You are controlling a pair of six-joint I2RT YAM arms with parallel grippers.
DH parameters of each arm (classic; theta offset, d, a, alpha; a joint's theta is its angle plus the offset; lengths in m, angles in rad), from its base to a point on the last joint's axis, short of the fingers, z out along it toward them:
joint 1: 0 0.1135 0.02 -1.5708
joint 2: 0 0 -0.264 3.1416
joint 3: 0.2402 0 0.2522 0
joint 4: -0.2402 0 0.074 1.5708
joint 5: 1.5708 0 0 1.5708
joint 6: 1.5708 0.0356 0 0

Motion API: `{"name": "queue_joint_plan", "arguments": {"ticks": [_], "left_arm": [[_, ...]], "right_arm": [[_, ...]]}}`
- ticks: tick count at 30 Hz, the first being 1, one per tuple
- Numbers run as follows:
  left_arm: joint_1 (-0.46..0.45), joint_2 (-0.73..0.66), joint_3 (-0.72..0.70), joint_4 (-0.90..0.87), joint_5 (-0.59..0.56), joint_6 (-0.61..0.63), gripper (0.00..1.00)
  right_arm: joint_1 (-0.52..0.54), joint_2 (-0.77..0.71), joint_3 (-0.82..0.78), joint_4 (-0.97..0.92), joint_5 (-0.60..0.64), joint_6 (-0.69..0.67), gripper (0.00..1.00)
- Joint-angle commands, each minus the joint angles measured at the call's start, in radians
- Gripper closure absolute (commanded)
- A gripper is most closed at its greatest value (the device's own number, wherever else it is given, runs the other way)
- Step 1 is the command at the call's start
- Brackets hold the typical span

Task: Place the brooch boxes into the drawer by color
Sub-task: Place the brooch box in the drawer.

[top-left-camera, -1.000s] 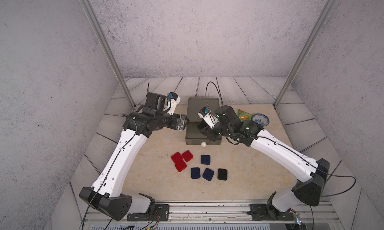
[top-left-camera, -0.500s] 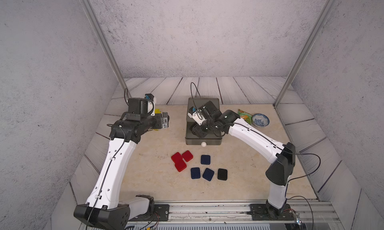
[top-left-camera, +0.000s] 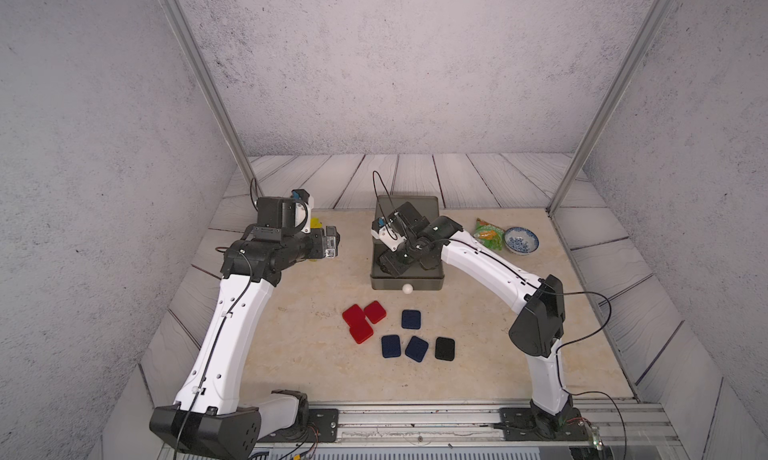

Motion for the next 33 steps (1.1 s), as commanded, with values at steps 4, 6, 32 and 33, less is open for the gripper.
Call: {"name": "queue_joint_plan", "arguments": {"ticks": [4, 6, 32, 33], "left_arm": [[0.013, 0.005, -0.008, 0.009, 0.013, 0.022, 0.03], [0.013, 0.007, -0.006, 0.009, 0.015, 0.022, 0.02], [0.0, -0.011, 0.066, -0.024, 0.159, 0.027, 0.01], [-0.02, -0.01, 0.073, -0.036, 0.162, 0.036, 0.01]], "right_arm": [[-0.01, 0.042, 0.052, -0.041, -0.011, -0.024, 0.6], [-0.01, 0.051, 0.062, -0.046, -0.009, -0.027, 0.52], [-0.013, -0.419, -0.268, 0.182, 0.122, -0.004, 0.16], [-0.019, -0.478, -0.332, 0.214, 0.147, 0.005, 0.15]]}}
